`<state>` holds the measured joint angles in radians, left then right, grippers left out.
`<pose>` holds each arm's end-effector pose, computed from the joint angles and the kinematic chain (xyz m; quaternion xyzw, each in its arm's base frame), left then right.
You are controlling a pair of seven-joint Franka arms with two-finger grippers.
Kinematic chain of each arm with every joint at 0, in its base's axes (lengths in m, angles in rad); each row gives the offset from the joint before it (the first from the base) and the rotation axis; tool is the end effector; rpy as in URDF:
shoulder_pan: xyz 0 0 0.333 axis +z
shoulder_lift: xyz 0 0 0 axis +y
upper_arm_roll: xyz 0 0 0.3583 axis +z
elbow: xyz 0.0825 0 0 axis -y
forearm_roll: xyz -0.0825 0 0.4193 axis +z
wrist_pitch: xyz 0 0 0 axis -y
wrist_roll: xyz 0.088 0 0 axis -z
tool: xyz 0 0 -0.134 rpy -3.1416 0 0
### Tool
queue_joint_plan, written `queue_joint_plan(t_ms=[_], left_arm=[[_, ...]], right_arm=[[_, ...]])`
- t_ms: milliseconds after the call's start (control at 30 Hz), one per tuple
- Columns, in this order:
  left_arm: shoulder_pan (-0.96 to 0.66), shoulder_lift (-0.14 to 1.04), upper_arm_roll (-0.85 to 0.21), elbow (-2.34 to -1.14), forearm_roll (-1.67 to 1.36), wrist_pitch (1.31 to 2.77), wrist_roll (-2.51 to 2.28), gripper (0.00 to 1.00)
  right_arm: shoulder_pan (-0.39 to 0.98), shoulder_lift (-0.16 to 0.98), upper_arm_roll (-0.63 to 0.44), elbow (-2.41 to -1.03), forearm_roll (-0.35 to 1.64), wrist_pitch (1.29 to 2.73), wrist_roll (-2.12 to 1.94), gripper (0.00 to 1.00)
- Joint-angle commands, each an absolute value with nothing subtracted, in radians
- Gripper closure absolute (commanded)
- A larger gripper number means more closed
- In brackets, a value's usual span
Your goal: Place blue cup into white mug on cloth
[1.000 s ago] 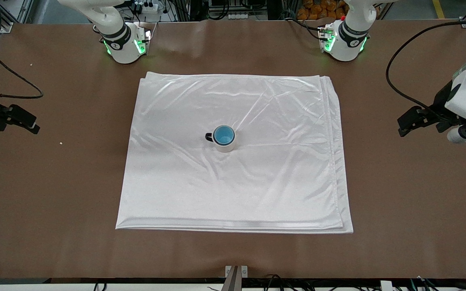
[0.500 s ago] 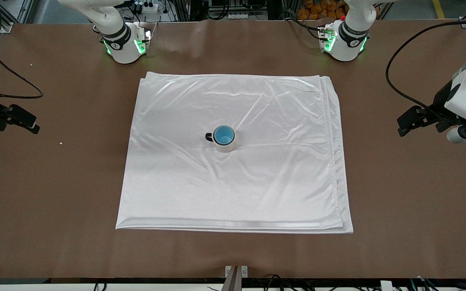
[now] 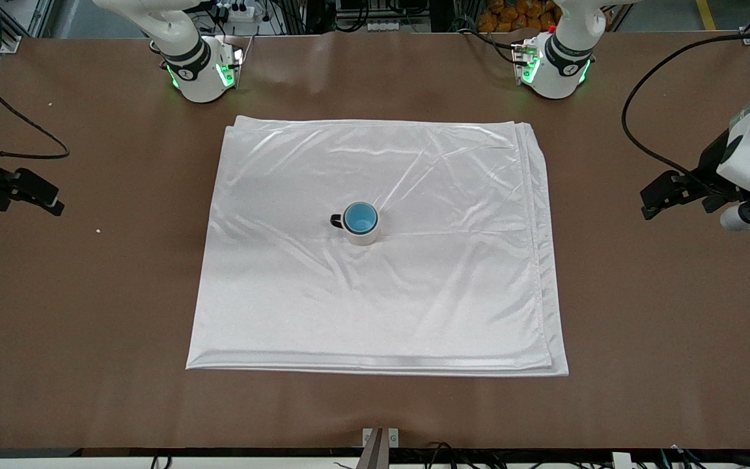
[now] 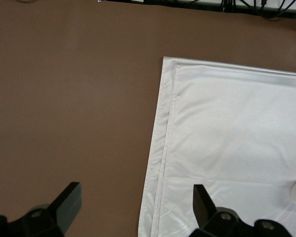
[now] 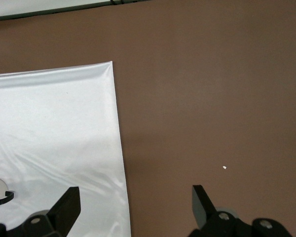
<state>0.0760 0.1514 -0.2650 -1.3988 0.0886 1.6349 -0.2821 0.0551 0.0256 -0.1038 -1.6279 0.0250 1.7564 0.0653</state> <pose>0.6436 -0.0972 0.6430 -0.9975 -0.0480 -0.0494 0.0135 0.6170 -0.0264 0.6125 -0.9969 0.0585 -0.0514 0.0115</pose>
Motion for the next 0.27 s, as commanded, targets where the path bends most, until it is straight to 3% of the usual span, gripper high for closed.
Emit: queue_joint_plan(t_ms=[0,233], left_arm=[[0.089,0.129,-0.268,-1.416,0.069,1.623,-0.259,0.00],[0.089,0.129,-0.268,-1.417,0.069,1.620,-0.259,0.00]], right_arm=[[0.051,0.025,-0.103,-1.614,0.040,1.741,0.052,0.00],[0.051,0.023,-0.103,-1.614,0.040,1.741,0.052,0.00]])
